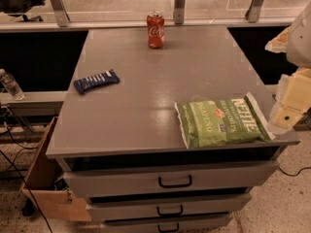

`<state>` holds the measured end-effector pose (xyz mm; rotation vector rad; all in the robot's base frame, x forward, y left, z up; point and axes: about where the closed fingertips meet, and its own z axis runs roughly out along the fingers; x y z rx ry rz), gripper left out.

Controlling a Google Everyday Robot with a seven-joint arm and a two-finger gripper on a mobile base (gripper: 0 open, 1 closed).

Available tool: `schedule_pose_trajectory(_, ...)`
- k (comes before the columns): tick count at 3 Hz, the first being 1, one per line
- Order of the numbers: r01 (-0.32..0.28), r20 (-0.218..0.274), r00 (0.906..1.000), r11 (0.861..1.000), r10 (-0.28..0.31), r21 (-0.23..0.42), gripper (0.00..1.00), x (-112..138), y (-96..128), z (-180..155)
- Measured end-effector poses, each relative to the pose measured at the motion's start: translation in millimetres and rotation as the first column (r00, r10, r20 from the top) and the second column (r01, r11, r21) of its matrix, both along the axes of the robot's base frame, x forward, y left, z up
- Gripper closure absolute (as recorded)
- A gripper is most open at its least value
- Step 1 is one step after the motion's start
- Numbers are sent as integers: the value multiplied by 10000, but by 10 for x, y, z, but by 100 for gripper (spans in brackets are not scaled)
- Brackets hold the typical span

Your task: Move coke can near green jalapeno chip bag

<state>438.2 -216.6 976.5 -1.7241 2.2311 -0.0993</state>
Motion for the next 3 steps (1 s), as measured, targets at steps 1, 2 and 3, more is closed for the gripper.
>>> schedule_pose_trajectory(1,-19,40,10000,10000,19,52,0,22,-1,1)
schedule_pose_trajectory(2,-262,442,9987,9976,234,643,0,271,-18,-5)
schedule_pose_trajectory(3,-453,1178,9927,9832,246,1766,0,814,1,7)
